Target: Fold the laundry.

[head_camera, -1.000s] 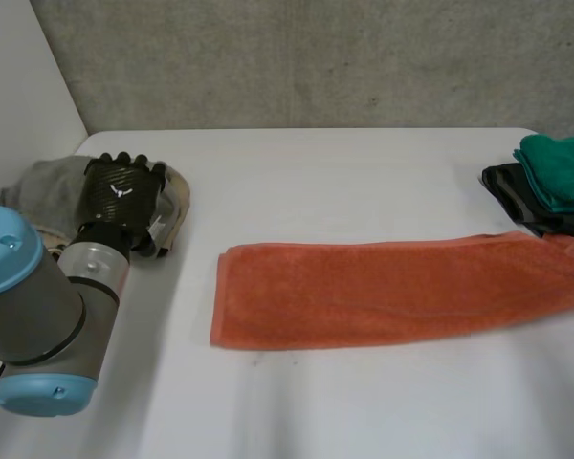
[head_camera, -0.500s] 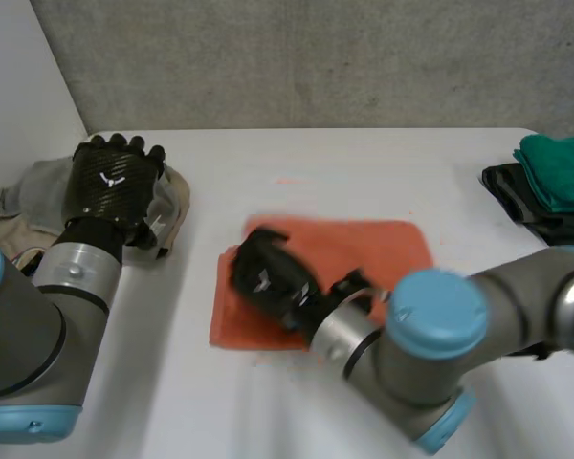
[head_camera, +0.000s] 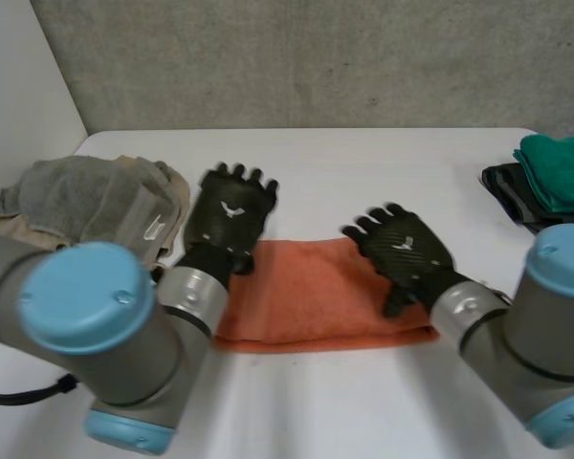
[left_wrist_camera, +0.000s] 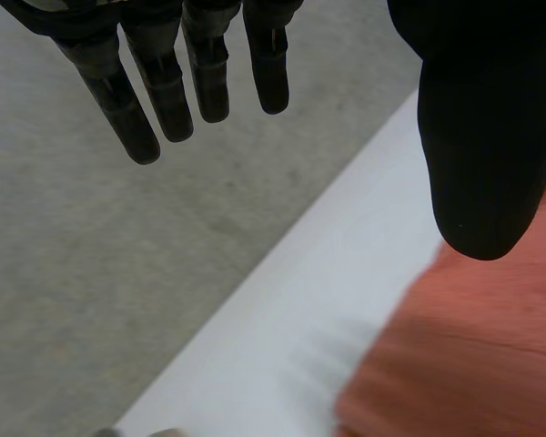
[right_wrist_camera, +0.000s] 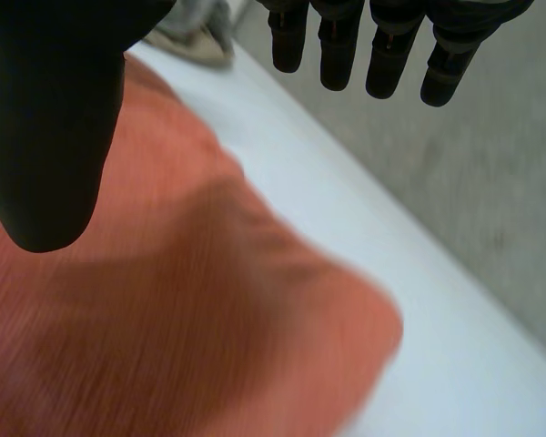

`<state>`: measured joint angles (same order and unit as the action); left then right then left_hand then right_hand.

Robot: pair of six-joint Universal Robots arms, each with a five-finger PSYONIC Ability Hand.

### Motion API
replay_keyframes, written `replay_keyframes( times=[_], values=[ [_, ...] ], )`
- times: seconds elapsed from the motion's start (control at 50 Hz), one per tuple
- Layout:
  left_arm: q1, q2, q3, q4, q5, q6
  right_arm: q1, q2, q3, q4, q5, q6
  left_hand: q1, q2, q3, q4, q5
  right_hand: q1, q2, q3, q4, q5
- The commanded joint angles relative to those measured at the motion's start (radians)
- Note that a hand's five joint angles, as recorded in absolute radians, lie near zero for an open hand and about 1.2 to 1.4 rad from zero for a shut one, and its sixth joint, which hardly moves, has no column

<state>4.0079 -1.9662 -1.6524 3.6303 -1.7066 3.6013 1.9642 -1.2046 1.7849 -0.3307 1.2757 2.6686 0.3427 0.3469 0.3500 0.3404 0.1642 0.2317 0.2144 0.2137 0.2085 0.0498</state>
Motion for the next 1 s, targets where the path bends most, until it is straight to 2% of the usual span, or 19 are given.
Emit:
replay_keyframes(
  times=[0.02,0.04,0.12,0.16,0.22,0.3,0.4,0.42,0.48,0.54,0.6,0.66,0.68,0.74,0.82,0.84,0.92,1.0],
  values=[
    [-0.047,-0.128,0.054,-0.006,-0.008,0.002,-0.116,-0.004,0.059,0.082,0.005,-0.085,0.015,0.01,0.007,0.017,0.019,-0.057,-0.04,-0.039,-0.034,-0.05],
    [-0.047,-0.129,0.054,-0.006,-0.01,0.002,-0.126,-0.001,0.062,0.084,0.007,-0.107,0.015,0.01,0.007,0.017,0.019,-0.018,-0.001,0.0,0.005,-0.011],
    [-0.049,-0.12,0.04,-0.009,-0.011,0.002,-0.157,0.059,0.047,0.09,0.013,-0.194,0.015,0.01,0.007,0.017,0.019,0.431,0.448,0.449,0.454,0.438],
    [-0.047,-0.097,0.028,-0.013,-0.011,0.002,-0.156,0.089,0.027,0.098,0.023,-0.242,0.015,0.01,0.007,0.017,0.019,1.107,1.124,1.125,1.13,1.114],
    [-0.041,-0.024,-0.009,-0.013,-0.011,0.002,-0.149,0.089,-0.002,0.076,0.066,-0.277,0.015,0.01,0.007,0.017,0.019,1.165,1.182,1.183,1.188,1.172],
    [-0.026,0.065,-0.062,-0.012,-0.013,0.004,-0.091,0.06,-0.071,0.027,0.122,-0.289,0.012,0.008,0.004,0.014,0.016,1.165,1.182,1.183,1.188,1.172],
    [0.026,0.173,-0.124,-0.012,-0.022,0.005,0.106,0.046,-0.176,0.022,0.116,-0.294,0.003,-0.001,-0.004,0.005,0.007,1.165,1.182,1.183,1.188,1.172],
    [0.037,0.188,-0.132,-0.012,-0.03,0.005,0.183,0.059,-0.205,0.012,0.116,-0.3,0.006,0.002,-0.002,0.008,0.01,1.165,1.182,1.183,1.188,1.172],
    [0.077,0.233,-0.161,-0.012,-0.068,0.005,0.31,0.138,-0.243,-0.004,0.103,-0.315,0.003,-0.001,-0.004,0.005,0.007,1.165,1.182,1.183,1.188,1.172],
    [0.123,0.253,-0.174,-0.015,-0.099,0.002,0.411,0.216,-0.272,-0.005,0.079,-0.375,-0.012,-0.016,-0.019,-0.009,-0.008,1.165,1.182,1.183,1.188,1.172],
    [0.146,0.253,-0.185,-0.016,-0.104,0.0,0.447,0.264,-0.297,-0.001,0.1,-0.411,-0.02,-0.025,-0.028,-0.018,-0.017,1.128,1.145,1.146,1.151,1.135],
    [0.151,0.251,-0.181,-0.013,-0.105,-0.001,0.446,0.261,-0.302,-0.002,0.129,-0.385,-0.041,-0.045,-0.048,-0.039,-0.037,0.068,0.086,0.086,0.091,0.076],
    [0.151,0.251,-0.178,-0.013,-0.105,-0.001,0.444,0.249,-0.3,-0.001,0.158,-0.334,-0.047,-0.051,-0.054,-0.045,-0.043,-0.057,-0.04,-0.039,-0.034,-0.05],
    [0.151,0.244,-0.162,-0.012,-0.104,-0.01,0.429,0.214,-0.294,0.004,0.188,-0.225,-0.056,-0.06,-0.063,-0.053,-0.052,-0.057,-0.04,-0.039,-0.034,-0.05],
    [0.142,0.23,-0.11,-0.012,-0.105,-0.048,0.316,0.088,-0.243,0.012,0.166,0.026,-0.056,-0.06,-0.063,-0.053,-0.052,-0.057,-0.04,-0.039,-0.034,-0.05],
    [0.14,0.224,-0.098,-0.013,-0.104,-0.062,0.273,0.033,-0.217,0.01,0.131,0.143,-0.053,-0.057,-0.06,-0.051,-0.049,-0.057,-0.04,-0.039,-0.034,-0.05],
    [0.088,0.176,-0.037,-0.016,-0.096,-0.145,0.167,-0.038,-0.196,0.027,0.038,0.376,-0.038,-0.042,-0.046,-0.036,-0.034,-0.057,-0.04,-0.039,-0.034,-0.05],
    [-0.001,0.086,0.051,-0.025,-0.047,-0.208,0.058,-0.047,-0.205,0.125,-0.027,0.457,-0.024,-0.028,-0.031,-0.021,-0.02,-0.057,-0.04,-0.039,-0.034,-0.05]
  ],
)
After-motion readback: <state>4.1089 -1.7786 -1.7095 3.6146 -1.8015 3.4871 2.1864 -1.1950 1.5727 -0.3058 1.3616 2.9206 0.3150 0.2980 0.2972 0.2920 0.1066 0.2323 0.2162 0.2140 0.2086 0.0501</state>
